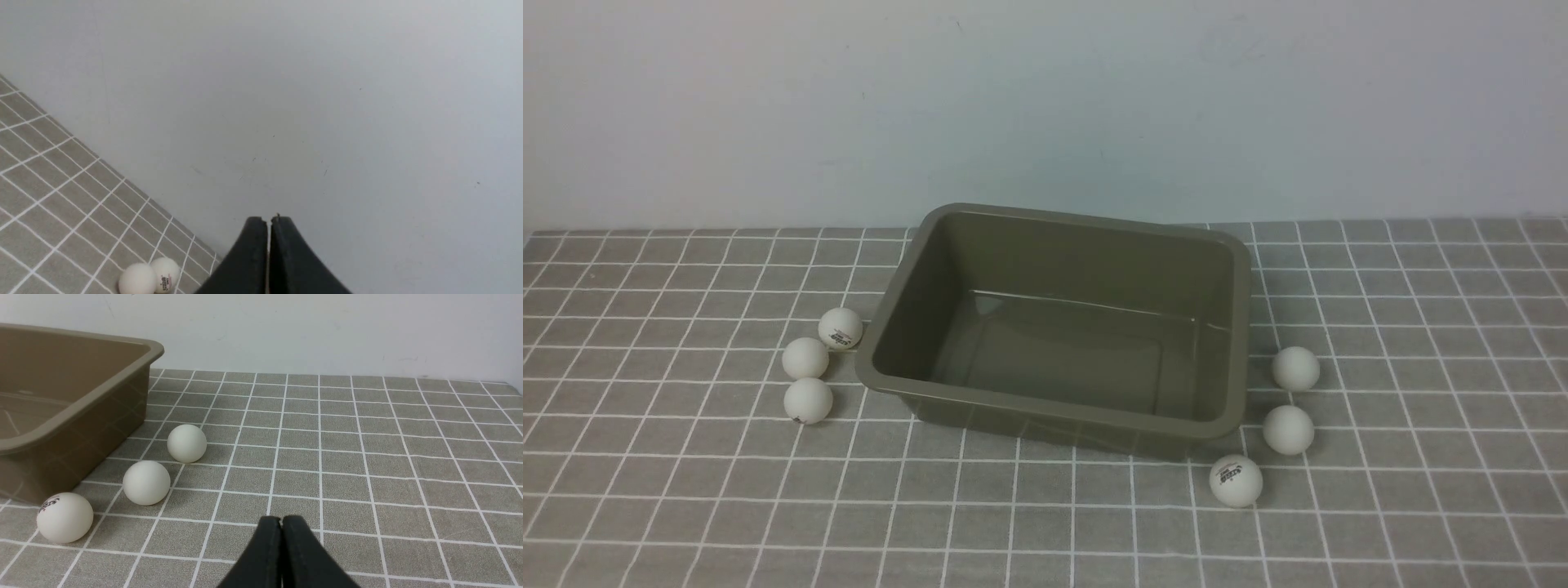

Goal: Put the table tennis balls into the box on the grey coffee tablecloth.
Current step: 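Reach for and grasp a ping pong ball on the table beside the basket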

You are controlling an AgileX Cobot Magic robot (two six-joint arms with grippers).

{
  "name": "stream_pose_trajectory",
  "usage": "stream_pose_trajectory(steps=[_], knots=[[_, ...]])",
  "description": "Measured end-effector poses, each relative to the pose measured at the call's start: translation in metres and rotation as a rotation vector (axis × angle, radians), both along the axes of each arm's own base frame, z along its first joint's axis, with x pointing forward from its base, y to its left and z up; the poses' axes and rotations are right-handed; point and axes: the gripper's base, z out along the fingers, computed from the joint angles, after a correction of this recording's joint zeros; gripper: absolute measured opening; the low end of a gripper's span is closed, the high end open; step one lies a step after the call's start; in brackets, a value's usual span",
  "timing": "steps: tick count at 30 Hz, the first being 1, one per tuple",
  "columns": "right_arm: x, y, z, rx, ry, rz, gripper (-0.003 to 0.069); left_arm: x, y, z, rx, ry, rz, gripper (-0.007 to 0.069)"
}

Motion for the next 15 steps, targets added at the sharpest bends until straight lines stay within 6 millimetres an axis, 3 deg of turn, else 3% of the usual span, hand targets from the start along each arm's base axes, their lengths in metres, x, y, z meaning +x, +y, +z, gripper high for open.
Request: stream_pose_trajectory(steps=[3,6,8,10,11,14,15], knots=[[0.000,0.001,0.001,0.014,-0.018,0.003,-0.0015,-0.001,0.004,0.005,-0.037,-0.062,0.042,-0.0005],[0.002,0.005,0.011,0.235,-0.141,0.024,-0.0015,-0.006,0.009,0.023,-0.060,-0.167,0.083,-0.0005],[0.002,0.006,0.022,0.446,-0.252,0.036,-0.0015,-0.014,0.004,0.055,0.008,-0.213,0.048,-0.0005],[0.001,0.006,0.029,0.579,-0.318,0.041,-0.0015,-0.015,-0.005,0.081,0.142,-0.138,-0.028,-0.0005],[0.001,0.005,0.030,0.596,-0.324,0.040,-0.0015,-0.015,-0.005,0.085,0.148,-0.144,-0.026,-0.0005],[0.000,0.004,0.037,0.656,-0.397,0.046,-0.0015,0.005,-0.023,0.111,0.418,0.232,-0.230,-0.0005],[0.000,0.004,0.038,0.660,-0.409,0.047,-0.0015,0.022,-0.028,0.112,0.492,0.425,-0.320,-0.0005]])
